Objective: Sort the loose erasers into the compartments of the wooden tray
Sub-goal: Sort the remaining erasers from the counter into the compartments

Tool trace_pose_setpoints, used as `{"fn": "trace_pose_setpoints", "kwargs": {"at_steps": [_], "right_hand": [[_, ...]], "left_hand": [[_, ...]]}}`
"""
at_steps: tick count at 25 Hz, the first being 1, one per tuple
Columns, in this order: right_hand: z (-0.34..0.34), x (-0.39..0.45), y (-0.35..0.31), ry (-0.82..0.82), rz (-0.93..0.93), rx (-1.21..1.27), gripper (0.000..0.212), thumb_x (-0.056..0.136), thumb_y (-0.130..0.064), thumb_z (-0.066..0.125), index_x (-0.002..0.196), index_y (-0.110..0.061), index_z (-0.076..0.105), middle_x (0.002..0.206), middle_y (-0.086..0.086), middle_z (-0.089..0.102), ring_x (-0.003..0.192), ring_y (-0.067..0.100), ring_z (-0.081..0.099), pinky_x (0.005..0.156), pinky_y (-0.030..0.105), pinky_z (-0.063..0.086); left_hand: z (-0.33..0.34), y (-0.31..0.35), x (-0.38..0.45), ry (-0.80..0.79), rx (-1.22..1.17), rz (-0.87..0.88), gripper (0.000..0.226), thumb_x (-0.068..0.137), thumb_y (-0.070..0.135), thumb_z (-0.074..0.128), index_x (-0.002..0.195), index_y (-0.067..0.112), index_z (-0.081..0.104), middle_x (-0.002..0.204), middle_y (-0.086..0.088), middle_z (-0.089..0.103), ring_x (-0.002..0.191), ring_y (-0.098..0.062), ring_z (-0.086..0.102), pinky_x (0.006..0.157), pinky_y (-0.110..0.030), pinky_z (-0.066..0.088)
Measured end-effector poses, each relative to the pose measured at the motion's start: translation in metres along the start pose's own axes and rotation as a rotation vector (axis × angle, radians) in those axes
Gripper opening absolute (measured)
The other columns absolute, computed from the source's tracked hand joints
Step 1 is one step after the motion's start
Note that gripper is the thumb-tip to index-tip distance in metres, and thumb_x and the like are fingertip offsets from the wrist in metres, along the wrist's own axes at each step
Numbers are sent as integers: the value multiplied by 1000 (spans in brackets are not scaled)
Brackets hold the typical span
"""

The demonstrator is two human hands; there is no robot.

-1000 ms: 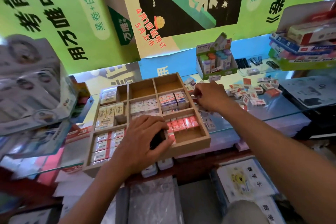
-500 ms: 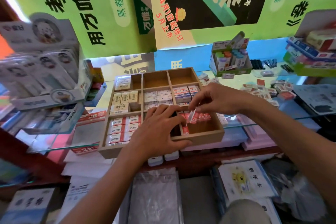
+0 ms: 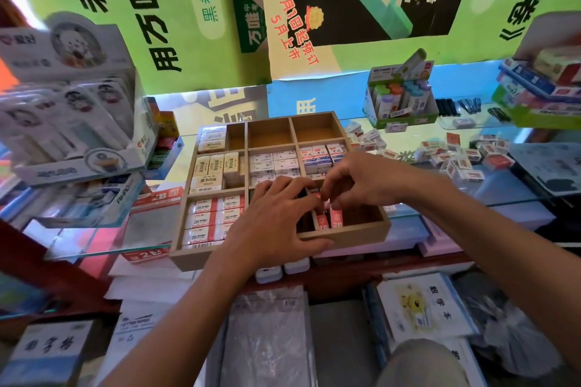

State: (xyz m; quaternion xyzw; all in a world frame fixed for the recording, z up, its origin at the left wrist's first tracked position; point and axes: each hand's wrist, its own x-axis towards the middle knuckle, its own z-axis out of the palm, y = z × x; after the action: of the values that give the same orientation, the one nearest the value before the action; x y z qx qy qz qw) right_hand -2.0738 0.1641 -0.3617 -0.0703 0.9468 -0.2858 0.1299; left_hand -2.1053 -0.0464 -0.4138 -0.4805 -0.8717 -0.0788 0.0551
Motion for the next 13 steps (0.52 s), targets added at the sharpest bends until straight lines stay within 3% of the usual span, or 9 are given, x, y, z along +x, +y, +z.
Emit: {"fn": "trace_pose_setpoints", "kwargs": {"at_steps": [13], "right_hand": [[5,-4,6,61,-21,154,18,82,-7,76,86,-25,78,83,-14,73,82,1,67,82,22,55]], "left_hand": [[-2,1,1,-17,-16,-15,70,76,83,39,127,38,55,145,11,39,133,-14,30,111,-41,28]]}}
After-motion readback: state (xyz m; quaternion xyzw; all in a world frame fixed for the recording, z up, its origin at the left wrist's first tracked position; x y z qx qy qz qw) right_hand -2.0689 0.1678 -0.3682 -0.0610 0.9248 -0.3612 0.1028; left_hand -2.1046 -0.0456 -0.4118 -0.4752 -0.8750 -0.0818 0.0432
